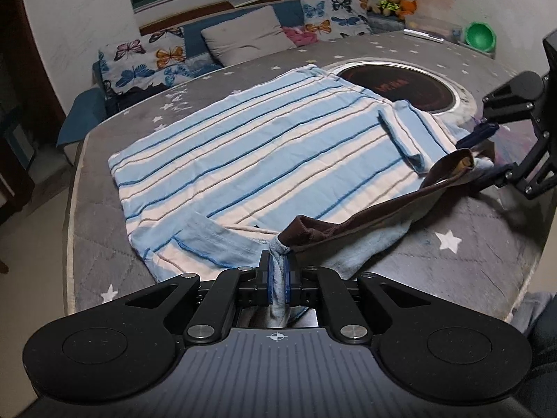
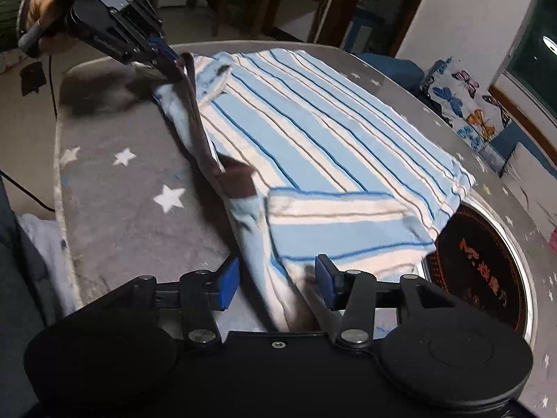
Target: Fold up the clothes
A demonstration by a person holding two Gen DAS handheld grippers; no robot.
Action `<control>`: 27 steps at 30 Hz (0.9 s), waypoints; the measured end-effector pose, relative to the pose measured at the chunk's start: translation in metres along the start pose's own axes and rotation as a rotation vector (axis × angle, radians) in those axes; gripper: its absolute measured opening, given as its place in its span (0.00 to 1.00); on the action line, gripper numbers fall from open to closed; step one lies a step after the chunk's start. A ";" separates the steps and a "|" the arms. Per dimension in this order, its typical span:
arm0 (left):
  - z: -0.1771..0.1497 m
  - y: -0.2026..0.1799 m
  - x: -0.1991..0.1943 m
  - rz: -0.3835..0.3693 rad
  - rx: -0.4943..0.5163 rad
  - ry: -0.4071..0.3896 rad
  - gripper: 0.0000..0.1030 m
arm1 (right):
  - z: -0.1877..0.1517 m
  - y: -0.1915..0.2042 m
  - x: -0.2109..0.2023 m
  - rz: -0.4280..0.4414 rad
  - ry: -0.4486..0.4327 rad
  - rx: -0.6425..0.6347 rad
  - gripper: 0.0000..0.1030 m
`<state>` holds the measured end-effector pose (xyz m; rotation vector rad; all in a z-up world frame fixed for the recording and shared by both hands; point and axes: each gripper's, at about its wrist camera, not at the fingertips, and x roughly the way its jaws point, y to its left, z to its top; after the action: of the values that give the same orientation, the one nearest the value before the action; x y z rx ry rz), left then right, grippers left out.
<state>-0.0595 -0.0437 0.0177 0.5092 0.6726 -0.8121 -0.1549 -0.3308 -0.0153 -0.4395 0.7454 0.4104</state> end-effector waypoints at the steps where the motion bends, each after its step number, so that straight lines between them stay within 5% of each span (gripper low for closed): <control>1: -0.002 -0.001 0.000 -0.003 0.006 0.001 0.09 | 0.000 -0.002 0.001 0.001 0.002 0.011 0.24; 2: -0.004 -0.003 0.000 -0.001 0.019 0.003 0.10 | 0.000 -0.003 0.002 0.002 0.003 0.020 0.14; 4: -0.010 -0.007 -0.003 0.007 0.045 -0.001 0.11 | 0.001 -0.005 0.005 0.001 0.002 0.028 0.11; 11: -0.034 -0.017 -0.017 0.057 0.140 -0.008 0.35 | 0.002 -0.007 0.008 0.000 0.007 0.025 0.11; 16: -0.048 -0.018 -0.017 0.090 0.197 0.016 0.38 | 0.002 -0.006 0.009 -0.006 0.003 0.024 0.11; 22: -0.049 -0.022 -0.015 0.070 0.229 0.010 0.10 | 0.002 -0.005 0.009 -0.014 -0.001 0.024 0.10; 27: -0.046 -0.019 -0.025 0.054 0.188 -0.002 0.06 | 0.003 -0.004 -0.003 -0.016 -0.025 0.033 0.06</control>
<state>-0.1031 -0.0133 0.0009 0.6936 0.5812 -0.8288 -0.1532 -0.3329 -0.0102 -0.4079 0.7232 0.3878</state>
